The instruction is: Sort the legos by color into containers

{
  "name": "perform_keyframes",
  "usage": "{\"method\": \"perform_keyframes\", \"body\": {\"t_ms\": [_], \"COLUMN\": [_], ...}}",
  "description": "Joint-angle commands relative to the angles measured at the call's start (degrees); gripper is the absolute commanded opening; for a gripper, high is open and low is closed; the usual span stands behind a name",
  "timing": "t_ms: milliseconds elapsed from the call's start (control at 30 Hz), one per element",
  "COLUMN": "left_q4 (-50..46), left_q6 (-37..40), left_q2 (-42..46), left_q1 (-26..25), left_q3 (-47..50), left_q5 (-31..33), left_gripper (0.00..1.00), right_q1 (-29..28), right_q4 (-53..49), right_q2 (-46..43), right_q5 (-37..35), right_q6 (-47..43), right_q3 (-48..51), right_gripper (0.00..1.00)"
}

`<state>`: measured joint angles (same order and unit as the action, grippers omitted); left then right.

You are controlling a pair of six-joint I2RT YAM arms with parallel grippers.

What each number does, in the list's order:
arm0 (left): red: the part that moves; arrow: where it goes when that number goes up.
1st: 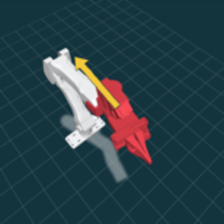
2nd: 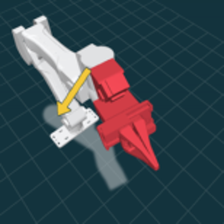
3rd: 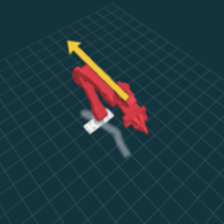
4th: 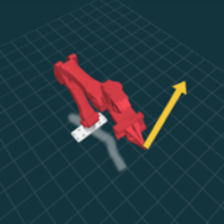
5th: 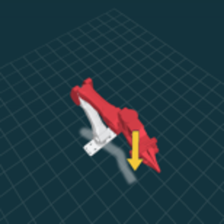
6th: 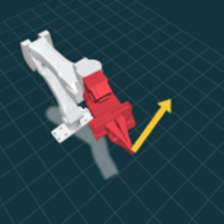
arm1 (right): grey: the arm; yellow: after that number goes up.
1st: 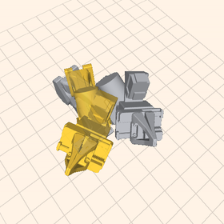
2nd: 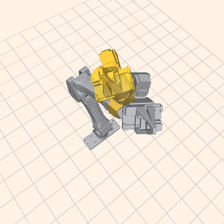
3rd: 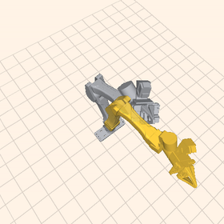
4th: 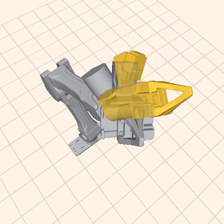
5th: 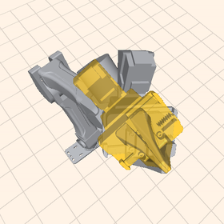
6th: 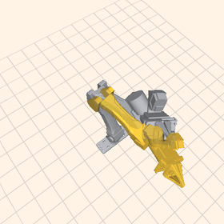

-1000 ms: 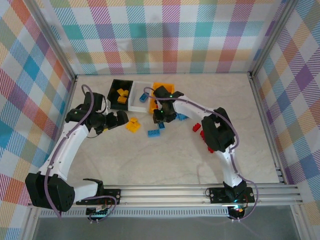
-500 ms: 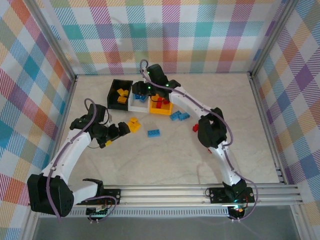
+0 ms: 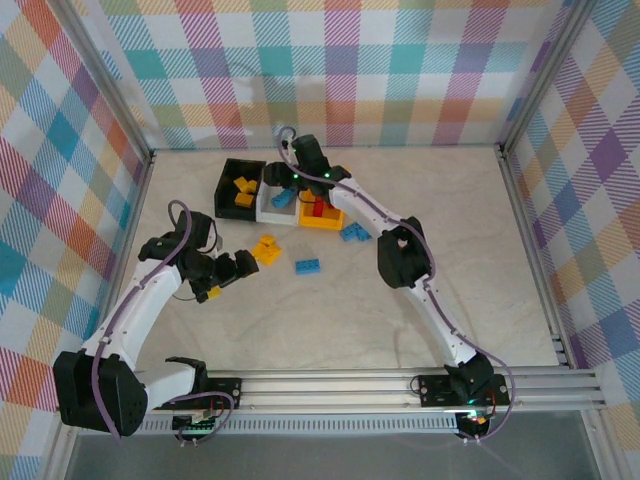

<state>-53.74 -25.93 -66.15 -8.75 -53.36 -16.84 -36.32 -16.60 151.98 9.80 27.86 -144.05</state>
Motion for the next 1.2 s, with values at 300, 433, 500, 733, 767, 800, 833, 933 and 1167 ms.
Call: {"method": "perform_keyframes", "body": {"t_ms": [300, 433, 500, 733, 767, 800, 833, 933, 1167], "left_q4": [4.2, 7.0, 7.6, 8.4, 8.5, 8.5, 8.1, 7.3, 7.9], "left_q6": [-0.7, 2.9, 6.3, 12.1, 12.8, 13.6, 14.6, 16.9, 21.2], "left_q2": [-4.8, -11.0, -15.0, -29.9, -31.5, -33.3, -35.2, -40.3, -48.2], "left_q1": [-1.8, -4.1, -4.4, -4.6, -4.6, -4.6, -4.6, -4.7, -5.7], "left_q3": [-0.7, -3.3, -5.6, -16.0, -17.4, -19.1, -21.1, -26.6, -35.3], "left_q5": [2.0, 4.3, 5.4, 6.0, 6.2, 6.6, 7.1, 8.2, 10.3], "left_gripper": [1.00, 1.00, 1.00, 0.93, 0.93, 0.93, 0.93, 0.93, 0.84], "right_q1": [0.4, 0.4, 0.4, 0.4, 0.4, 0.4, 0.4, 0.4, 0.6], "right_q4": [-1.0, 0.6, 1.2, 1.0, 1.2, 1.1, 0.8, -0.1, -3.3], "right_q2": [-22.9, -37.1, -43.4, -58.4, -59.4, -60.2, -60.8, -61.8, -62.4], "right_q5": [6.6, 7.6, 7.0, 3.9, 3.6, 3.5, 3.3, 2.9, 2.2], "right_q6": [-3.2, -3.3, -3.4, -2.7, -2.2, -1.8, -1.6, -1.4, -3.4], "right_q3": [23.3, 43.2, 52.1, 71.7, 72.9, 73.8, 74.4, 74.7, 73.0], "right_gripper": [0.61, 0.61, 0.62, 0.62, 0.62, 0.62, 0.62, 0.62, 0.62]}}
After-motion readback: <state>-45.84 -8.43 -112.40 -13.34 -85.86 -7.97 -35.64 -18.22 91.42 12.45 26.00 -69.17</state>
